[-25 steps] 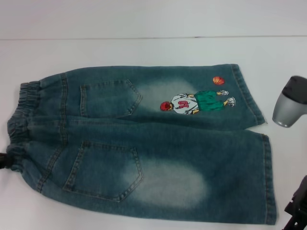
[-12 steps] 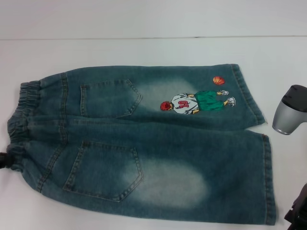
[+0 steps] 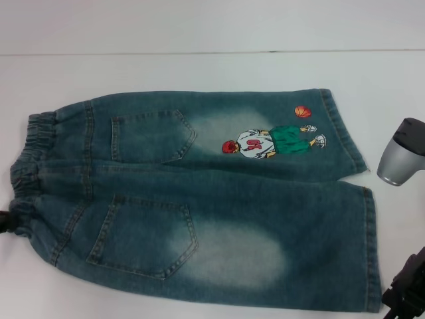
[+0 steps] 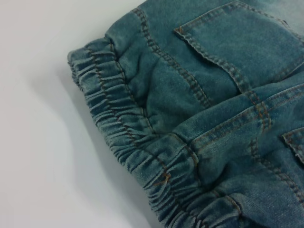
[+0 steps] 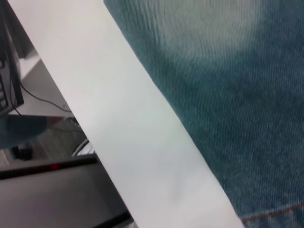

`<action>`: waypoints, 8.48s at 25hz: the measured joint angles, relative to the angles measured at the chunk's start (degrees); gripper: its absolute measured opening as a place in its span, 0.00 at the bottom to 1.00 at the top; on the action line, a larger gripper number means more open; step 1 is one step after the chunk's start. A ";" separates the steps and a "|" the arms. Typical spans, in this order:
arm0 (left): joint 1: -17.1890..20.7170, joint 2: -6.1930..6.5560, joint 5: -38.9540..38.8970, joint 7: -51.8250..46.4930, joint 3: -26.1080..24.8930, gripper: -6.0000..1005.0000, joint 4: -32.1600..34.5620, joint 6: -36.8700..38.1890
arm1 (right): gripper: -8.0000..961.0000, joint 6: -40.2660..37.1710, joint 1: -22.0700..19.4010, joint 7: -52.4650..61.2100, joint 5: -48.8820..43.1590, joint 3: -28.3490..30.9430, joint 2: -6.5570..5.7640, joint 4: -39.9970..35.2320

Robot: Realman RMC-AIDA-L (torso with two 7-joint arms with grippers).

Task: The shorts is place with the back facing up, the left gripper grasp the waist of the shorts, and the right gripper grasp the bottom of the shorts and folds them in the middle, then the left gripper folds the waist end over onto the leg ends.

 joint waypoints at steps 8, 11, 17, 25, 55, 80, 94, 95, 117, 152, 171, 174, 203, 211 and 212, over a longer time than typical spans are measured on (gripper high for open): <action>0.00 -0.08 0.00 0.44 0.07 0.08 -0.80 -0.20 | 0.95 -0.01 -0.07 -1.72 0.50 2.74 -0.03 0.14; 0.00 -0.11 0.00 0.45 0.16 0.08 -0.80 -0.24 | 0.94 -0.39 -0.05 -1.95 0.50 3.05 -0.12 -0.30; 0.00 -0.19 0.00 0.45 0.38 0.08 -0.88 -0.35 | 0.93 -0.19 0.71 -2.87 0.51 3.90 -0.16 -0.38; 0.00 -0.21 0.00 0.45 0.44 0.08 -1.50 -1.00 | 0.91 1.03 0.49 -3.39 1.88 4.33 0.09 0.31; -0.63 0.07 -0.10 0.30 0.00 0.08 -2.33 -1.47 | 0.05 4.47 -1.64 -6.59 4.81 3.53 0.10 2.04; -4.70 2.61 -11.33 -7.12 -8.17 0.08 -1.55 -5.11 | 0.03 20.59 2.95 -6.61 10.75 20.80 -0.40 -10.10; -4.94 -0.40 -11.87 -11.30 -7.71 0.08 -3.92 -18.00 | 0.03 41.19 2.47 -9.36 15.13 20.82 -0.09 -2.90; -5.05 -0.57 -11.88 -11.29 -7.69 0.08 -4.36 -18.91 | 0.03 42.97 2.56 -9.41 15.07 20.61 -0.11 -1.55; -5.83 -2.05 -16.41 -10.31 -1.25 0.08 -11.47 -33.42 | 0.12 67.23 3.95 -14.94 20.61 10.62 0.12 13.56; 10.39 -3.32 -40.19 17.88 -6.46 0.91 -4.97 -10.19 | 0.79 32.43 -15.25 -48.48 55.94 11.24 0.23 6.89; 8.83 -3.83 -29.97 21.06 1.33 0.92 -8.23 -22.00 | 0.79 26.49 -15.74 -64.48 57.21 9.20 0.54 20.05; 8.27 -3.79 -29.19 20.88 2.20 0.92 -9.01 -23.82 | 0.79 26.67 -15.81 -64.72 57.10 9.18 0.54 20.45; 4.13 -2.40 -25.60 16.62 3.73 0.24 -11.23 -18.61 | 0.79 30.05 -14.96 -64.56 57.33 6.97 0.53 21.89; 3.05 -2.48 -24.48 10.69 5.22 0.13 -6.41 -14.78 | 0.68 30.48 -14.06 -64.45 57.52 7.48 0.39 22.05; 3.03 -2.56 -24.48 10.47 5.22 0.12 -5.54 -14.42 | 0.64 30.77 -13.95 -64.83 57.77 7.50 0.40 22.08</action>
